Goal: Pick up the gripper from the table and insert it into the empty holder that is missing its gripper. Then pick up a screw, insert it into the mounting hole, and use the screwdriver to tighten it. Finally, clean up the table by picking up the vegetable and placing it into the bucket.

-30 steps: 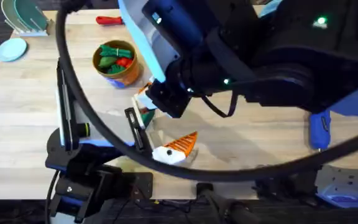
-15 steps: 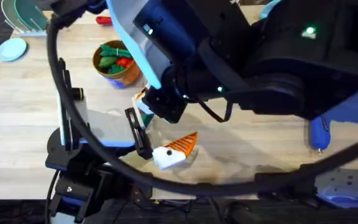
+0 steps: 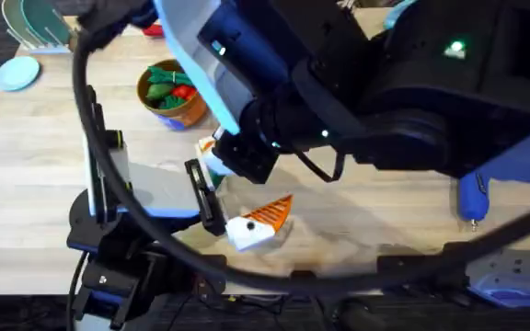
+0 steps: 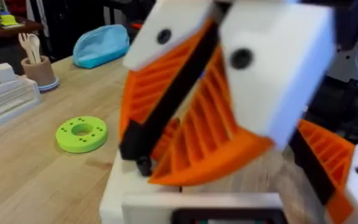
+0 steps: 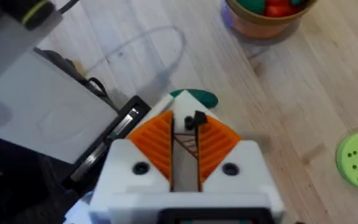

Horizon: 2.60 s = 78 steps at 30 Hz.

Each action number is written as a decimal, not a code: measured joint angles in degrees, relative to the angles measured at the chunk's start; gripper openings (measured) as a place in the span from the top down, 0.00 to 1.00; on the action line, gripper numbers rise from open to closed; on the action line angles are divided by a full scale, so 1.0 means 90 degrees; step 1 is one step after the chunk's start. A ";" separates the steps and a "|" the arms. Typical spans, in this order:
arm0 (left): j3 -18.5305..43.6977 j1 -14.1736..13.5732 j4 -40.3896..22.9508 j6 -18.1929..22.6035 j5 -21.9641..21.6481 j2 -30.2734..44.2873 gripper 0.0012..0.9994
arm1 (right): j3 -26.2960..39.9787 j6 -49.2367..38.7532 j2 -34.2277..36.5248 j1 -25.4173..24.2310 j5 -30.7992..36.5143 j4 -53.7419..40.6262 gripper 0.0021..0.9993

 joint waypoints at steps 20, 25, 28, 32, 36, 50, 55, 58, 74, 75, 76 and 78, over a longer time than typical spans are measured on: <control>0.0000 0.0000 0.0009 0.0002 -0.0004 0.0000 0.01 | 0.0019 0.0166 -0.1161 -0.1444 -0.0687 -0.1205 0.01; 0.0000 0.0000 0.0009 0.0002 -0.0004 0.0000 0.01 | 0.0032 -0.0408 -0.1919 -0.2237 -0.1342 -0.2355 0.01; 0.0000 0.0000 0.0009 0.0002 -0.0004 0.0000 0.01 | 0.0037 -0.0874 -0.2335 -0.2534 -0.1505 -0.3215 0.01; 0.0000 0.0000 0.0009 0.0002 -0.0004 0.0000 0.01 | 0.0039 -0.1270 -0.2706 -0.2816 -0.1623 -0.3876 0.01; 0.0000 0.0000 0.0009 0.0002 -0.0004 0.0000 0.01 | 0.0039 -0.1445 -0.2931 -0.2902 -0.1727 -0.4018 0.01; 0.0000 0.0000 0.0011 0.0044 -0.0004 0.0000 0.99 | 0.0039 -0.1547 -0.3078 -0.2911 -0.1863 -0.4056 0.01; 0.0000 0.0000 0.0011 0.0044 -0.0006 0.0000 0.99 | 0.0039 -0.1545 -0.2947 -0.2911 -0.1855 -0.4066 0.01; 0.0000 0.0000 0.0009 0.0044 -0.0004 0.0000 0.99 | 0.0039 -0.1468 -0.2857 -0.2957 -0.1640 -0.4083 0.01; 0.0000 0.0000 0.0009 0.0044 -0.0006 0.0002 0.99 | -0.0653 -0.0277 -0.1961 -0.7597 0.0506 -0.4171 0.01; 0.0000 0.0000 0.0011 0.0044 -0.0004 0.0000 0.99 | -0.0679 -0.0263 -0.1878 -0.7910 0.0694 -0.4166 0.01; 0.0000 0.0000 0.0009 0.0044 -0.0005 0.0000 0.99 | -0.0695 -0.0245 -0.1798 -0.8176 0.0852 -0.4160 0.01; 0.0000 0.0000 0.0009 0.0044 -0.0006 0.0000 0.99 | -0.0707 -0.0250 -0.1600 -0.8698 0.1098 -0.4156 0.01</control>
